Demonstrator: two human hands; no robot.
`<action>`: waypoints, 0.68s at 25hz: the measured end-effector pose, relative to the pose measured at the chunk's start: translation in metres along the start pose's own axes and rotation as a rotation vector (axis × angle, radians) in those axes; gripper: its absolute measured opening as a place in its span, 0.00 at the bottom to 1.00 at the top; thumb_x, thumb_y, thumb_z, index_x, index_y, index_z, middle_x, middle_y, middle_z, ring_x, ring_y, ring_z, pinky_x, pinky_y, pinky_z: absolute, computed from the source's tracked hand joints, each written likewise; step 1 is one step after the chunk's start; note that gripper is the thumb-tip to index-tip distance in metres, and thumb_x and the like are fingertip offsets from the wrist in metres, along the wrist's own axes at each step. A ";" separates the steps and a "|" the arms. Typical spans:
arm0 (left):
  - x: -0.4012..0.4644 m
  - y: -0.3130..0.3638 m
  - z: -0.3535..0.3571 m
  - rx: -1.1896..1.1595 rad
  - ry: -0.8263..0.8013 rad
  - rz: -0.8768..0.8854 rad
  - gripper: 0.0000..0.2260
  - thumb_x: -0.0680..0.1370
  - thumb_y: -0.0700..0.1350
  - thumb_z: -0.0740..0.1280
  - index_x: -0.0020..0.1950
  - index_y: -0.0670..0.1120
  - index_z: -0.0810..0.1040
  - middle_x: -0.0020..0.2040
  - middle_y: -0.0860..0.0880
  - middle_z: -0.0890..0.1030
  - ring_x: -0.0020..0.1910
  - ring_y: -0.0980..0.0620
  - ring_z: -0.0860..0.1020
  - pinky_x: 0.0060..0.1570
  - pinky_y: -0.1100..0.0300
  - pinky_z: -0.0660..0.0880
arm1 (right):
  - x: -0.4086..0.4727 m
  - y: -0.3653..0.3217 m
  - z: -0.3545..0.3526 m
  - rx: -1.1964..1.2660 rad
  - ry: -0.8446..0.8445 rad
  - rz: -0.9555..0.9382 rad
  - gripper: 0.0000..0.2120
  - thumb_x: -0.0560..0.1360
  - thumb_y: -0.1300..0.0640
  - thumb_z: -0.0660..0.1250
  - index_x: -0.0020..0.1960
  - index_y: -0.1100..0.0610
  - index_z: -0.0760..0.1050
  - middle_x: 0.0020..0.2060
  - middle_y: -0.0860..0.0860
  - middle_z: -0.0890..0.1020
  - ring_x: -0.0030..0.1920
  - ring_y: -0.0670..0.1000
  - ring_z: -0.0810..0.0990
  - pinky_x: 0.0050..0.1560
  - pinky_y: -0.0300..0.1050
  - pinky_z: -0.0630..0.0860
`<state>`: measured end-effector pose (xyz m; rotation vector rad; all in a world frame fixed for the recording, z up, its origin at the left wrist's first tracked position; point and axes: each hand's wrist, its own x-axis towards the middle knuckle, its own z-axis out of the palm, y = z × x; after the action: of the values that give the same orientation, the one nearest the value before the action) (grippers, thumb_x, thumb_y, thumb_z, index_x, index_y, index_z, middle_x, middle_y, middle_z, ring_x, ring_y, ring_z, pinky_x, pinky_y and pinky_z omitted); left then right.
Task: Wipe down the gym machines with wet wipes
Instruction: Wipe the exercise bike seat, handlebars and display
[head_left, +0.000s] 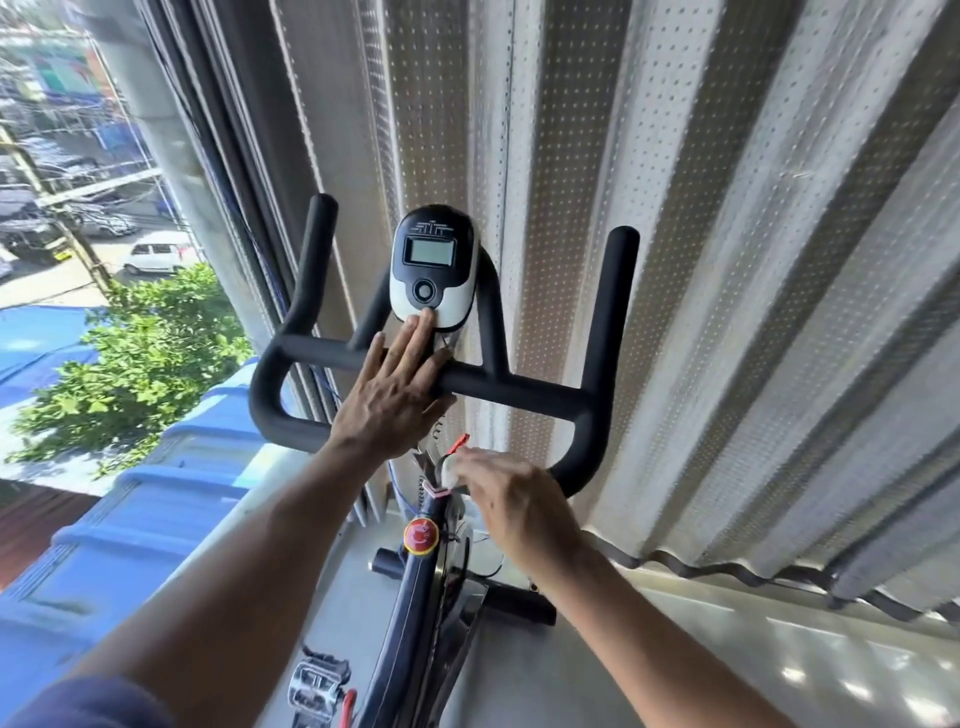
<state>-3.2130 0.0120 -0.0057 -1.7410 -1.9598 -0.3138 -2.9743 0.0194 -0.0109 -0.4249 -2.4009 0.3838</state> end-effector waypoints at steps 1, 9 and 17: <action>-0.001 0.000 0.000 -0.001 -0.004 -0.001 0.27 0.83 0.61 0.59 0.78 0.48 0.65 0.85 0.45 0.41 0.84 0.45 0.45 0.79 0.38 0.55 | -0.004 -0.003 0.002 -0.036 -0.020 -0.089 0.12 0.77 0.67 0.67 0.59 0.60 0.82 0.55 0.57 0.86 0.56 0.55 0.85 0.56 0.49 0.83; 0.001 -0.003 0.001 -0.010 -0.002 0.005 0.27 0.84 0.60 0.60 0.78 0.48 0.65 0.85 0.43 0.42 0.84 0.44 0.45 0.79 0.36 0.54 | -0.030 0.040 -0.047 -0.188 0.010 0.073 0.11 0.75 0.53 0.71 0.54 0.57 0.85 0.47 0.50 0.87 0.48 0.47 0.83 0.54 0.50 0.81; 0.000 -0.004 0.004 -0.022 0.015 0.009 0.28 0.83 0.60 0.61 0.80 0.47 0.64 0.85 0.45 0.41 0.84 0.46 0.44 0.79 0.36 0.53 | -0.045 0.021 -0.052 -0.177 -0.034 0.097 0.09 0.80 0.60 0.67 0.56 0.62 0.83 0.50 0.51 0.83 0.48 0.47 0.80 0.48 0.40 0.82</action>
<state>-3.2172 0.0128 -0.0085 -1.7562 -1.9446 -0.3451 -2.9030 0.0290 -0.0060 -0.6201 -2.4631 0.2227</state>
